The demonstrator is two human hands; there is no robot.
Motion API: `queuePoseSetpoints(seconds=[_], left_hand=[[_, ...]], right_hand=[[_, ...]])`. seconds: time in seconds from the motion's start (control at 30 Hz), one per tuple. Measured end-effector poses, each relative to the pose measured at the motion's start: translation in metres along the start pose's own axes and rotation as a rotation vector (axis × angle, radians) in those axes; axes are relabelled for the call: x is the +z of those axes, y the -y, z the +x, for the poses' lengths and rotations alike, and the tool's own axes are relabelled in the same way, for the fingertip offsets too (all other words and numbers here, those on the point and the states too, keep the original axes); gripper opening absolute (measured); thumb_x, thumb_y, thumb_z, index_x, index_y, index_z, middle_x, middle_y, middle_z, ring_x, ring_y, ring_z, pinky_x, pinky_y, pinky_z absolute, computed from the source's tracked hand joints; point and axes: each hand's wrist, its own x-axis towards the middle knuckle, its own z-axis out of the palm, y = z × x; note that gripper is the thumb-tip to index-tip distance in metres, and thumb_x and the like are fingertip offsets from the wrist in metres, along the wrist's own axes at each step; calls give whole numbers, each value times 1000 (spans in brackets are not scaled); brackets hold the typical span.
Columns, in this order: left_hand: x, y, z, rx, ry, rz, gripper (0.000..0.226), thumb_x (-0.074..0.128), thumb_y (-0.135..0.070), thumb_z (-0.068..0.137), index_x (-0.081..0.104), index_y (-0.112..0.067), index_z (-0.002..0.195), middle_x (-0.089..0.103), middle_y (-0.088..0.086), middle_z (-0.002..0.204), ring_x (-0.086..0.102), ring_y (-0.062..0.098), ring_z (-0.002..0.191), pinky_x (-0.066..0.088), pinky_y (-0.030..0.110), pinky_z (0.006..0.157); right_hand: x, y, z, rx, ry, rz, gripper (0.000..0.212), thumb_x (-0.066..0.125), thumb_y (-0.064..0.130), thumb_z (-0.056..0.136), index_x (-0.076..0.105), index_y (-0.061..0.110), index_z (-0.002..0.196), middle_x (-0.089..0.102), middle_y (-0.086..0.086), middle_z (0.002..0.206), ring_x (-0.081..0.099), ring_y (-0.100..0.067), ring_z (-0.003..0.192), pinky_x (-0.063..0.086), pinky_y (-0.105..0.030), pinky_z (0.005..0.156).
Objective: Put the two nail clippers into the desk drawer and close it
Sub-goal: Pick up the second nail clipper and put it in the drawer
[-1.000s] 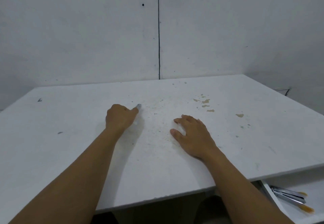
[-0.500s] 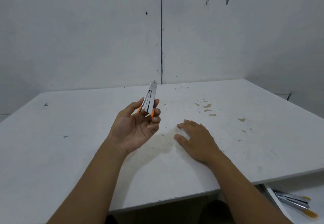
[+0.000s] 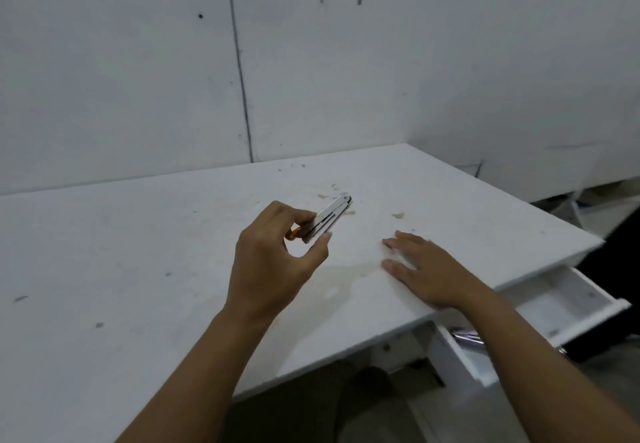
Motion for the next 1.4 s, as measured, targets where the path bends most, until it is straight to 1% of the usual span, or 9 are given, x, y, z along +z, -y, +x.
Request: queuePoseSetpoints(seconds=[0.17,0.5,0.6,0.73,0.83,0.93,1.03,1.2,1.4], left_hand=[[42,-31,-7,59,114,-62,25,83,-25,78,76,-14,99,66,-5,91,57,1,75,38,7,67],[114,-83,-36,-33,420,-198,21,81,-39,74,76,-26,90,69,-15,86,61,5,73,49,17,58],[131,-100,-45,-74,527,-177,22,77,-45,72,76,-28,86,68,-14,81,61,5,67,54,29,60],[150,-125,-50,-75,585,-147,27,73,-50,72,76,-26,85,69,-10,79,62,7,67,55,32,62],[174,-142,-49,-75,639,-132,27,70,-49,74,73,-23,79,69,-8,73,64,6,64,56,29,63],[205,-154,-47,46,722,-83,28,68,-45,81,72,-17,82,72,-3,75,66,12,64,58,34,63],[234,-161,-46,160,764,-24,24,66,-39,87,69,-15,90,75,3,84,68,22,69,54,34,61],[270,-170,-52,242,781,131,24,67,-20,92,50,-14,77,54,4,75,51,22,63,31,28,56],[291,-170,-58,267,829,250,13,73,-13,87,63,-16,80,67,7,81,47,17,64,32,25,54]], right_hand=[[-29,-75,-48,88,-38,7,56,42,56,99,40,38,152,27,11,166,20,-10,154,8,-34,124],[-45,-141,-96,184,-233,188,46,52,44,100,53,32,145,37,8,162,21,-12,154,14,-45,125],[-23,-149,-117,357,-521,176,47,59,32,94,56,30,141,45,-2,155,35,-21,147,27,-50,120],[18,-146,-155,781,-877,393,41,62,25,89,58,24,129,48,-8,134,54,-26,116,44,-43,103],[43,-150,-168,792,-800,613,9,56,27,96,62,28,101,66,-7,112,67,-26,96,53,-39,82],[57,-153,-170,752,-727,839,7,59,24,98,66,25,97,70,-12,98,69,-22,76,55,-37,65],[62,-154,-170,727,-733,952,7,66,22,95,67,19,102,69,-13,96,71,-24,78,58,-35,64],[65,-162,-170,741,-739,963,8,69,22,94,68,21,101,71,-9,94,73,-22,80,59,-35,66],[64,-165,-171,715,-703,947,6,63,17,96,65,21,101,69,-8,91,70,-22,80,53,-30,62]])
